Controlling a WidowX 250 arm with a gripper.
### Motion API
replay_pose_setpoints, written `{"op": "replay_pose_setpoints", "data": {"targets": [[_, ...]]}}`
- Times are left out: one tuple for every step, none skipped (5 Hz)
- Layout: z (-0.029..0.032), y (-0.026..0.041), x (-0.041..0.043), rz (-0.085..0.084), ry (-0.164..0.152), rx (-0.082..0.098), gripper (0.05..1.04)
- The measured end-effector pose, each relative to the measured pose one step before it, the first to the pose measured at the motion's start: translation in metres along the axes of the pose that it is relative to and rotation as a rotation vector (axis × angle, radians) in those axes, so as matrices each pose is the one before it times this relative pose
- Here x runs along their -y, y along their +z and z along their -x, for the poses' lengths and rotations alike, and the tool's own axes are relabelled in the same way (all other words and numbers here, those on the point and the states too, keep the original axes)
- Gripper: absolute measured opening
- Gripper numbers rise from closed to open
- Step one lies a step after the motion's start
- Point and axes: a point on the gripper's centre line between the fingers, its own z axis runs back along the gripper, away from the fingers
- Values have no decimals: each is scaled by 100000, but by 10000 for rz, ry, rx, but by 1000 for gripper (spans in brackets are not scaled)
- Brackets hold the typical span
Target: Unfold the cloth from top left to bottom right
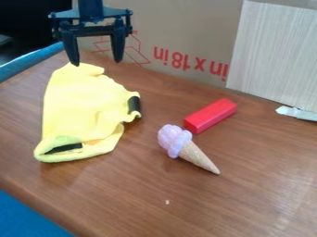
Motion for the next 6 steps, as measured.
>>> {"op": "replay_pose_setpoints", "data": {"targets": [[184, -1209, 62, -166, 33, -292, 1001], [1311, -1047, 1296, -345, -65, 192, 1001], [1334, -817, 1349, -518, 39, 519, 1001], [639, 65, 934, -400, -27, 608, 1001], [707, -1111, 776, -609, -76, 292, 1001], [2, -815, 219, -281, 25, 86, 1001]]}}
